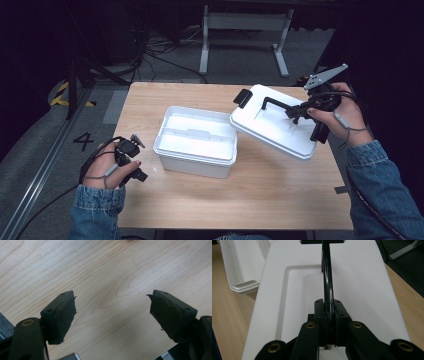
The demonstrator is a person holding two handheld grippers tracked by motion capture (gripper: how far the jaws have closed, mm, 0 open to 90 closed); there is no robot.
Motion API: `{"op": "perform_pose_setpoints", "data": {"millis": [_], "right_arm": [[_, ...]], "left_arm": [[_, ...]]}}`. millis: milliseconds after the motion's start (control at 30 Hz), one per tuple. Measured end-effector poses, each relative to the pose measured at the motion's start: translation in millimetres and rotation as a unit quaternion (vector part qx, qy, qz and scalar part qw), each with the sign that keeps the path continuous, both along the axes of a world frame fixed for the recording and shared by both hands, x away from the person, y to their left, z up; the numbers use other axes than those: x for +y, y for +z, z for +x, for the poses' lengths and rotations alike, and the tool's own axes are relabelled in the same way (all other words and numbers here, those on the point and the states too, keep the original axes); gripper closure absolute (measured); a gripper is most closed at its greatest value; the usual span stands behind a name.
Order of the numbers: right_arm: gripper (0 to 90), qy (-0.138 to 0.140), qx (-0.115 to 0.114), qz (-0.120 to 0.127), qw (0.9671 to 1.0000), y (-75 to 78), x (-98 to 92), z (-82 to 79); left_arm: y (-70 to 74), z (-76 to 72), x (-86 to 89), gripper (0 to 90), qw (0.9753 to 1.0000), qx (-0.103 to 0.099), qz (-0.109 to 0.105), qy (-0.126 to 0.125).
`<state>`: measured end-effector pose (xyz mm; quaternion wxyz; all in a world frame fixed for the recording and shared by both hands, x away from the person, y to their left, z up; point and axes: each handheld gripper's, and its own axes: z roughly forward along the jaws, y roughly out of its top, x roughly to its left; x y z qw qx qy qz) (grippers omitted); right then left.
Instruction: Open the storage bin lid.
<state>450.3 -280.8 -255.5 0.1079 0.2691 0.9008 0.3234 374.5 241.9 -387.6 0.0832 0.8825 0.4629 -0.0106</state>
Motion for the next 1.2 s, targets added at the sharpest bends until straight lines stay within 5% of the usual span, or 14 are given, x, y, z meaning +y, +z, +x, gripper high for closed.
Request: {"op": "perform_pose_setpoints", "data": {"millis": [467,900,1200], "right_arm": [[84.4,-0.047,0.027,0.022,0.9983,-47.5,-40.1,12.3],[84.4,-0.082,0.059,0.009,0.9948,-103.8,-59.1,22.5],[84.4,-0.09,0.077,0.008,0.9929,-129.8,-63.5,24.2]], "left_arm": [[-1.5,0.3,-1.2,21.4,1.0,0.0,-0.001,0.001],[-2.7,2.0,-0.9,21.4,1.0,0.002,0.007,-0.007],[-3.2,2.2,-1.4,21.4,0.9999,0.005,0.006,-0.007]]}}
